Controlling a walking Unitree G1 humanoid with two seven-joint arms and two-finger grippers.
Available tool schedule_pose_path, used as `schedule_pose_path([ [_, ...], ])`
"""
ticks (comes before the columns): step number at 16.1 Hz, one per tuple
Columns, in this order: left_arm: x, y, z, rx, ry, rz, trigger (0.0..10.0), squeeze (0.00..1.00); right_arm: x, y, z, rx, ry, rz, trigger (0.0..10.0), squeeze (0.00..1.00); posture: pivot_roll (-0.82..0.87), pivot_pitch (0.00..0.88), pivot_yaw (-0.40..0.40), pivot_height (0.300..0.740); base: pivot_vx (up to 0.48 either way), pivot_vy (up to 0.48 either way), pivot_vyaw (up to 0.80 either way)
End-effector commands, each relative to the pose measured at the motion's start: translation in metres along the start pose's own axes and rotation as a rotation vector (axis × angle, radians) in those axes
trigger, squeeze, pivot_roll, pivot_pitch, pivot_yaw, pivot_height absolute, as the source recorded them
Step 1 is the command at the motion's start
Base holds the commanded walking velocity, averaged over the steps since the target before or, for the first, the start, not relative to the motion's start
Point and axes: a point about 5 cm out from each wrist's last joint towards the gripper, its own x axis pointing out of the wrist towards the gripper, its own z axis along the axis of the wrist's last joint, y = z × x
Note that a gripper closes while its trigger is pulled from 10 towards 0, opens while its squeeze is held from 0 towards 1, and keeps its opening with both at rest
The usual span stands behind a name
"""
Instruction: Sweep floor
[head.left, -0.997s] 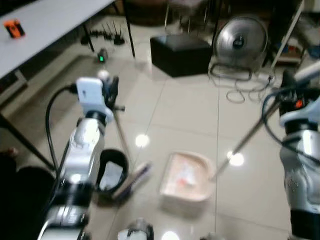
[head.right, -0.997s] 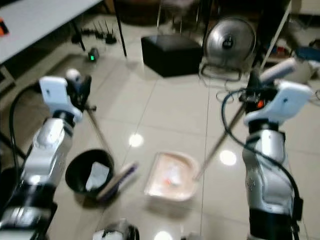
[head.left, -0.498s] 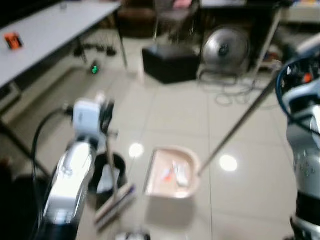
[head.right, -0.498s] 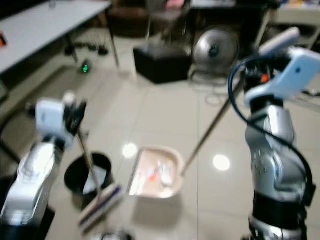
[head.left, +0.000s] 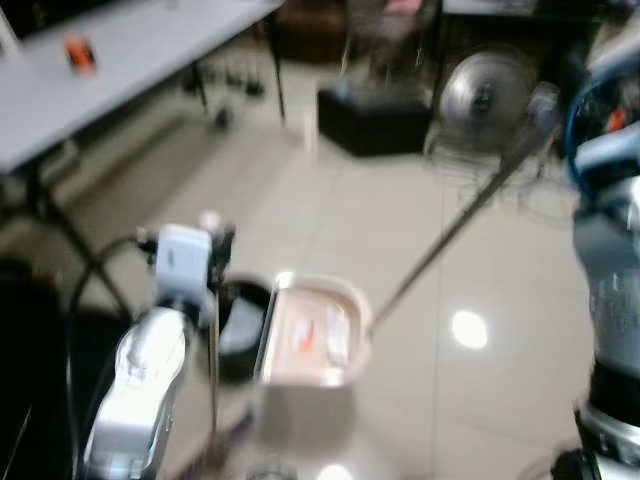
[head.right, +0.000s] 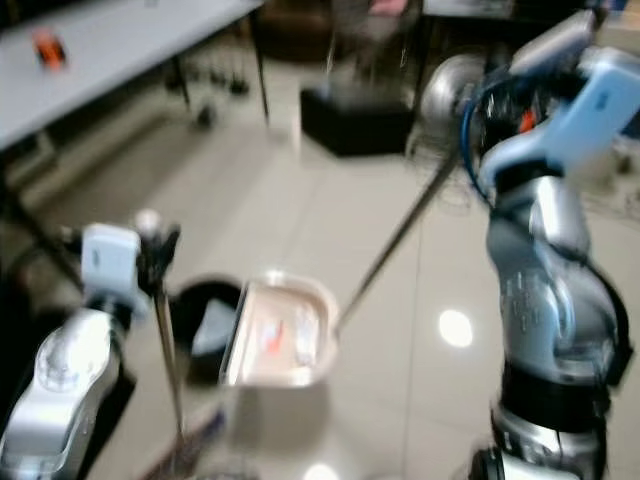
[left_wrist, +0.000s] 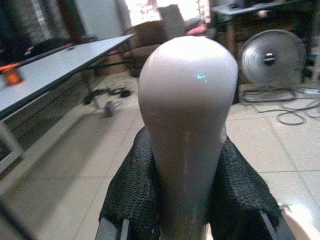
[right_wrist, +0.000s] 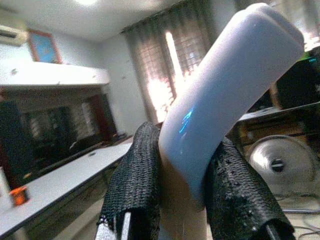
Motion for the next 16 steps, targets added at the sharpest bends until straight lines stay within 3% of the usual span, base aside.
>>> schedule_pose_path([
  [1, -0.001, -0.001, 0.012, 0.017, -0.048, 0.002, 10.0, 0.00, 0.005, 0.004, 0.009, 0.016, -0.030, 0.011, 10.0, 0.00, -0.02, 0.028, 0.043, 0.740, 0.274, 0.000, 0.77],
  [5, -0.002, -0.004, 0.013, 0.017, -0.049, -0.001, 10.0, 0.00, 0.008, 0.007, 0.008, 0.020, -0.029, 0.019, 10.0, 0.00, -0.01, 0.032, 0.041, 0.740, 0.337, 0.000, 0.77],
  [16, 0.005, -0.012, 0.014, -0.004, -0.048, -0.032, 10.0, 0.00, 0.007, 0.005, 0.009, -0.013, -0.039, 0.015, 10.0, 0.00, -0.03, 0.036, 0.052, 0.740, 0.361, 0.000, 0.00],
])
